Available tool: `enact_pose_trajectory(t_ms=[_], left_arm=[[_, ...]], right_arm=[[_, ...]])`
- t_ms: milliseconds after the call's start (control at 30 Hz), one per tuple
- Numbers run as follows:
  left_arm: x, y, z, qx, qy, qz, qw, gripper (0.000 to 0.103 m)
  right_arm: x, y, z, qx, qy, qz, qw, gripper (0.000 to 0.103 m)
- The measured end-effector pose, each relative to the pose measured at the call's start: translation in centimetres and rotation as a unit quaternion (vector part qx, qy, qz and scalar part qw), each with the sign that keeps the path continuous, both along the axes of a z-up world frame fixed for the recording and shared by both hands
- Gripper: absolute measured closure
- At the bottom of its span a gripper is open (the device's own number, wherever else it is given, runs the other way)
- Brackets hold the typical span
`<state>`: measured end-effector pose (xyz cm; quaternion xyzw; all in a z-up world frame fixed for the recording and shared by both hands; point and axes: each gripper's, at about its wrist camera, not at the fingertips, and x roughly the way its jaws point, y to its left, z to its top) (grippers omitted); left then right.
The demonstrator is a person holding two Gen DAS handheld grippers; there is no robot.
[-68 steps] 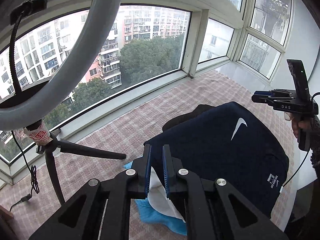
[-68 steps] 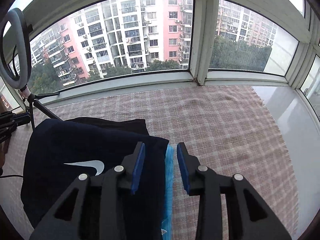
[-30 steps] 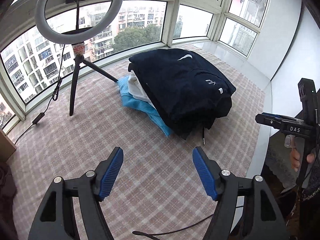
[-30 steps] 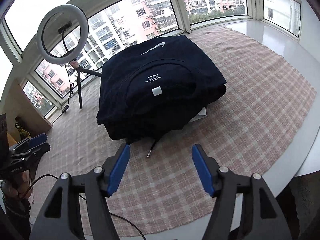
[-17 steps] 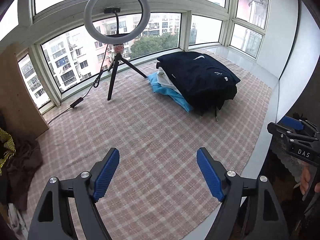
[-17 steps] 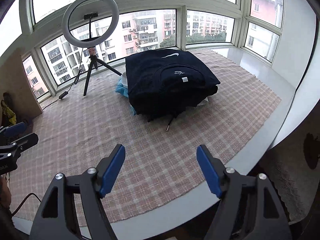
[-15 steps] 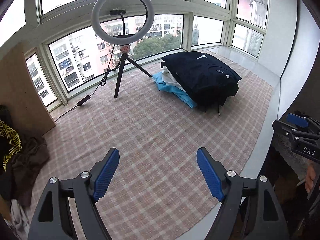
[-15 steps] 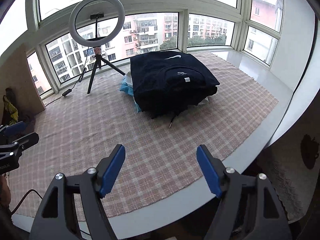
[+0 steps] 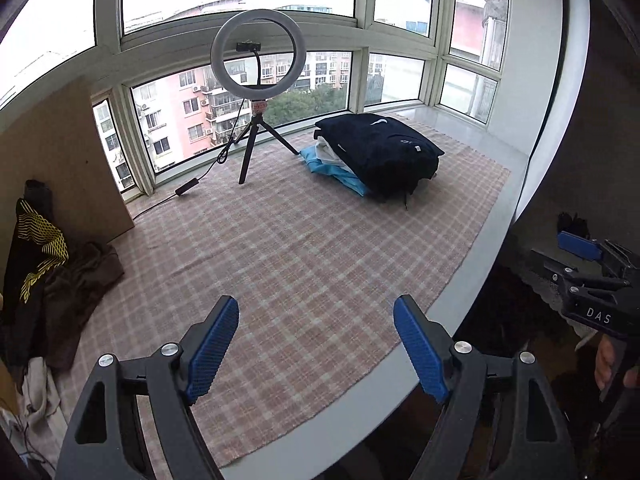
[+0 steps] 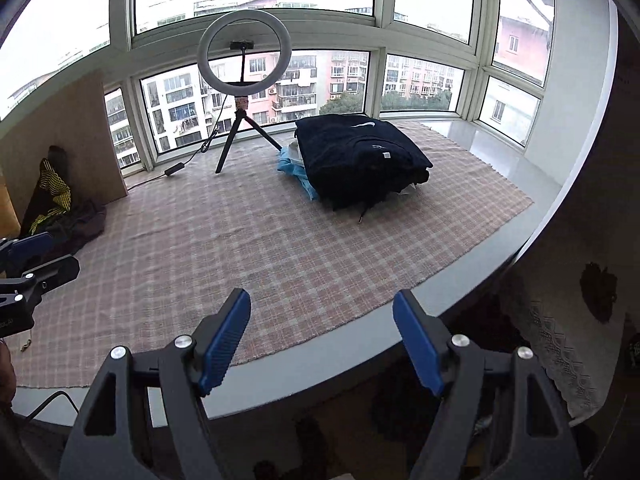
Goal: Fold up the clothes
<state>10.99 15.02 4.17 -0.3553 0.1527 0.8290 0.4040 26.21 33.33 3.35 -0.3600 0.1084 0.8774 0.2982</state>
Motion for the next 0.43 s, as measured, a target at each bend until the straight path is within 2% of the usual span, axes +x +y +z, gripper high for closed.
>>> enact_pose_trajectory(t_ms=[200,433], left_arm=[[1.8,-2.2,0.8,0.016,0.011,-0.010,0.9998,0.024],[2.6,-4.2,1.1,0.034,0.037,-0.004,0.9987,0.024]], right_arm=[[0.9,-3.1,0.2,0.005,-0.001,0.011,1.000,0.030],[1.0,-4.8,0.6,0.013,0.000,0.022,1.000,0.030]])
